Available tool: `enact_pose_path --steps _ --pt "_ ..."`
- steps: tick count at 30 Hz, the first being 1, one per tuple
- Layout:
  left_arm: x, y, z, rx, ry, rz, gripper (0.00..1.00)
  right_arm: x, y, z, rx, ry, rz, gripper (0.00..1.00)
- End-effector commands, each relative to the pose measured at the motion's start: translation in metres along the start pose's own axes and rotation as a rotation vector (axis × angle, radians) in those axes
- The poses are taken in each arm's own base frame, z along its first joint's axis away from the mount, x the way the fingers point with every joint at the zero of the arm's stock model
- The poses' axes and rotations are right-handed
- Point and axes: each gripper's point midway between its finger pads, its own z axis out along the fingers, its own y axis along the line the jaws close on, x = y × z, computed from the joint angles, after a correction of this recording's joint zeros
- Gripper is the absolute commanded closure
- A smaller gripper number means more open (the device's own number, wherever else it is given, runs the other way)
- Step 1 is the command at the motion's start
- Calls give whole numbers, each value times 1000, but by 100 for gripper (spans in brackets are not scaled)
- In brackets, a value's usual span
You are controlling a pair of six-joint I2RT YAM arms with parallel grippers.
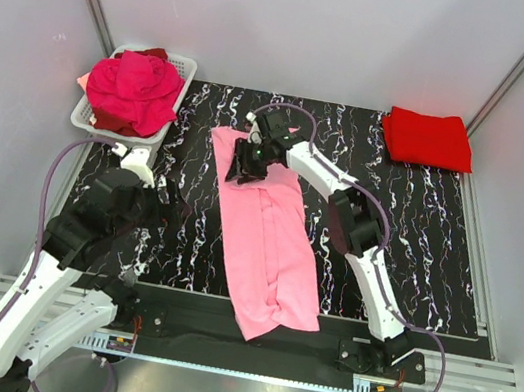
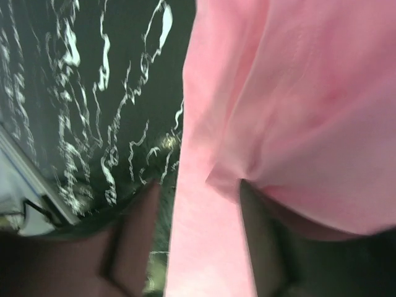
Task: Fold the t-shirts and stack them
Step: Fold the tshirt
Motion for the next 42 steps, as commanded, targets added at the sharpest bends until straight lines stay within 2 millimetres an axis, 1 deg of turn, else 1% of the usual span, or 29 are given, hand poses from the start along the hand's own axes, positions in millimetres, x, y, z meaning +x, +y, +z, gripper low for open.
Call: enact_pose_path --steps 1,3,5,8,10,11,12,14,15,16,17,18,19,20,21,22,23,24,25,27,28,32,33,35,36,37,39,41,42 --pt "-8 0 4 -8 -37 -1 6 -4 10 -18 -21 7 -59 33" --pt "-7 1 6 -17 -28 -2 6 -9 9 -27 14 -11 -91 17" --pt "-6 4 9 -40 -17 -11 6 -16 10 -37 35 -34 -126 12" --pt "-7 16 16 -125 -2 -39 5 -36 14 -66 46 -101 -143 8" --pt "-5 16 30 -156 24 -67 4 -47 16 -87 34 -138 -125 6" --pt "-5 14 37 -152 38 -73 4 -57 5 -100 38 -166 -100 6" --pt "-6 10 54 -154 60 -74 5 -64 9 -114 21 -193 -96 6" --pt "-6 3 73 -142 89 -89 5 -67 -4 -125 29 -210 -72 6" --pt "-5 0 95 -150 121 -86 5 -73 -18 -136 61 -233 -58 5" --pt "-11 -5 106 -144 124 -84 5 -74 -26 -139 85 -237 -49 6" --pt "-18 -9 119 -140 117 -80 5 -74 -36 -141 113 -238 -42 6" --pt "-6 -5 144 -180 187 -67 5 -77 -54 -141 170 -247 -22 6" --pt "-21 -11 155 -180 172 -56 6 -74 -61 -139 196 -229 -13 6" --pt "-21 -11 167 -196 191 -47 6 -78 -66 -140 224 -234 -25 7" --pt "-9 -3 190 -245 250 -31 6 -70 -87 -131 299 -201 2 8" --pt "-28 -9 202 -248 223 -21 6 -69 -93 -128 323 -190 7 9" --pt "-28 -6 211 -268 243 -1 6 -75 -96 -129 340 -200 2 9" --pt "-21 1 228 -300 279 6 6 -70 -111 -122 385 -179 16 10" --pt "-34 -4 236 -285 263 4 6 -71 -117 -122 404 -181 21 11" --pt "-34 4 255 -296 281 -3 6 -74 -126 -117 415 -189 34 15" --pt "-44 1 261 -279 266 -17 7 -75 -132 -117 412 -194 55 17" --pt "-53 13 287 -265 270 -71 11 -82 -145 -109 385 -210 102 24" --pt "-48 24 296 -285 290 -82 12 -81 -149 -104 383 -203 110 25" --pt "-53 30 305 -295 291 -100 16 -86 -155 -104 389 -215 123 27" --pt "-46 33 314 -290 315 -110 17 -83 -162 -100 396 -206 130 27" --pt "-49 32 319 -282 310 -115 18 -83 -163 -98 390 -204 138 29" --pt "-42 35 332 -285 334 -123 21 -84 -170 -94 383 -208 150 33" --pt "-45 32 341 -276 335 -129 25 -81 -171 -89 368 -205 164 40" --pt "-36 34 348 -275 359 -135 28 -82 -175 -87 359 -207 169 44"
